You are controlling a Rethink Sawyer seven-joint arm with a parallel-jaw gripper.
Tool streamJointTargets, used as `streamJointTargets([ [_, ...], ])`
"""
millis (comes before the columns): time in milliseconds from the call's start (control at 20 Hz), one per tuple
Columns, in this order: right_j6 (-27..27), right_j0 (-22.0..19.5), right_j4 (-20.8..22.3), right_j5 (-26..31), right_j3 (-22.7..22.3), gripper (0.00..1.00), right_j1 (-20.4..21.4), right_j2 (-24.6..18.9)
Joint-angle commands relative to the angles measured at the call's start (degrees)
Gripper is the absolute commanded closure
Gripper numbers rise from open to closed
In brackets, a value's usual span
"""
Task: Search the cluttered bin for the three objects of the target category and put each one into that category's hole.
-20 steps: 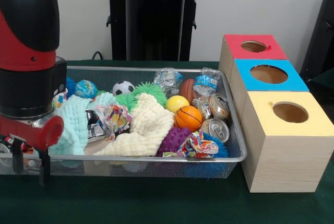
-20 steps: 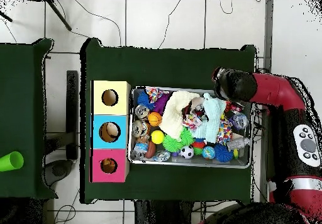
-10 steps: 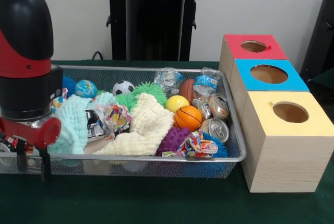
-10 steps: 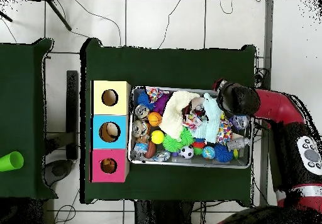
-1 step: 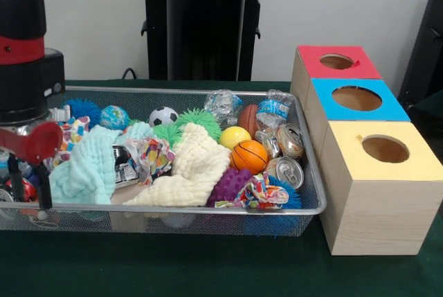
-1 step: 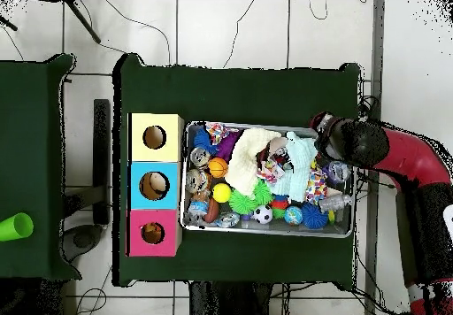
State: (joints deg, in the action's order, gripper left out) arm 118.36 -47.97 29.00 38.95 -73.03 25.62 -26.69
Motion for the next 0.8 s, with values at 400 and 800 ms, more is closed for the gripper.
streamJointTargets([
  [400,-5.7,1.3,-0.8,6.0,-5.8,0.00,0.2,0.3],
  [800,-5.3,-0.3,1.2,-2.0,-7.3,0.00,-3.4,-0.1],
])
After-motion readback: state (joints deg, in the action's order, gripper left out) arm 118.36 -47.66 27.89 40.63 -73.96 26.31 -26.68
